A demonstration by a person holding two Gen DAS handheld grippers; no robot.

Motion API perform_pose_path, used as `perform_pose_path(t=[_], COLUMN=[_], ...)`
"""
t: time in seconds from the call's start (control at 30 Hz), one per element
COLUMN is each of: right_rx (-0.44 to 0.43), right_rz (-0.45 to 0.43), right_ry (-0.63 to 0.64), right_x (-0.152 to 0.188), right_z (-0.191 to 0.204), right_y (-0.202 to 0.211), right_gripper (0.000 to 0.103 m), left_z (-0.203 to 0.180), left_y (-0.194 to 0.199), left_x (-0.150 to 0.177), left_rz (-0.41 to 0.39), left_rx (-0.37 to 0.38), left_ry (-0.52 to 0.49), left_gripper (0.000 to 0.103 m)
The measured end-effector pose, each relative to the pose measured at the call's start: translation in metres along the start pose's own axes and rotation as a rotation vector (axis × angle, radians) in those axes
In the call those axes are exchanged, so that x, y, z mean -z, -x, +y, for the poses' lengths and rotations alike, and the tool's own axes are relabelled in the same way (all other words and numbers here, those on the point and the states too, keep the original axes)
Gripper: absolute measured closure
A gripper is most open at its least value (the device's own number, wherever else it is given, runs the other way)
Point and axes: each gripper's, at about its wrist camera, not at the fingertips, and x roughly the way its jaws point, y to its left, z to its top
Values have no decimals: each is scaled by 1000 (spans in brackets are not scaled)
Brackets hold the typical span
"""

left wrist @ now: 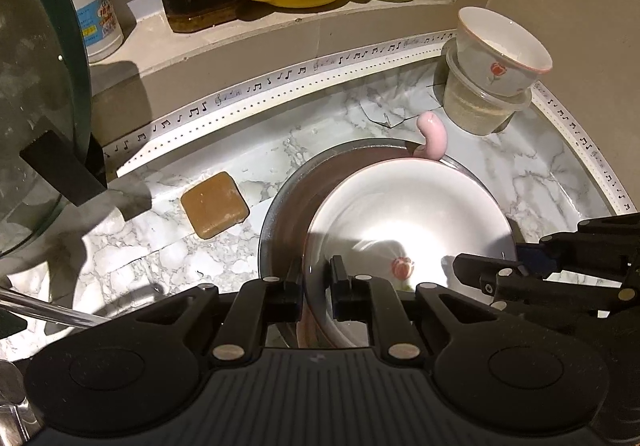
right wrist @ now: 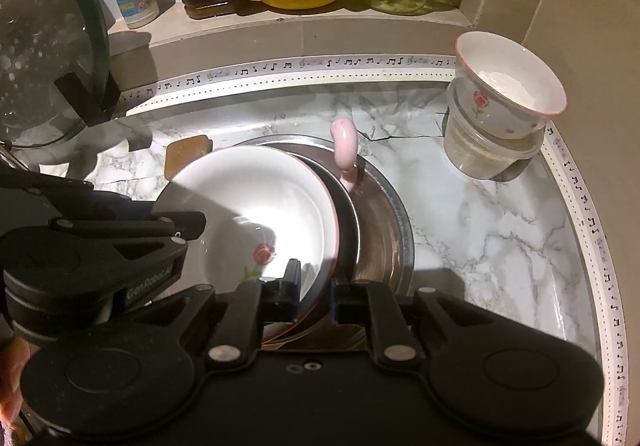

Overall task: Organize plates and bowls
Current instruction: 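Lower the white bowl into the pink-handled pot and open the right tool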

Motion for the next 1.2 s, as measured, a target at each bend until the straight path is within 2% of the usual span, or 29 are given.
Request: perform_pose_path(t=[0.33,0.73,0.8,0.93,1.2], right_rx=[-19,-118,-123,-101,-102], right_rz=[9,47,29,-7,-36], right_ry=[-15,-92,-96,-94,-97], right_x=[-1,-10,-10,-8,5], right_z=[-2,-18,-21,-29,-38], right_y=[-6,1,8,21,35], right_gripper=[85,77,70,43,40], left_z=[1,-5,-3,0,0], left_y=[-8,-12,-12,-10,9], left_x=[-1,1,-1,-3,-2], left_rz=[9,-9,-9,-1,-20], left_rx=[9,-13,-9,4,7], left_ry=[20,-8,3,26,36], left_gripper=[90,87,87,87,87])
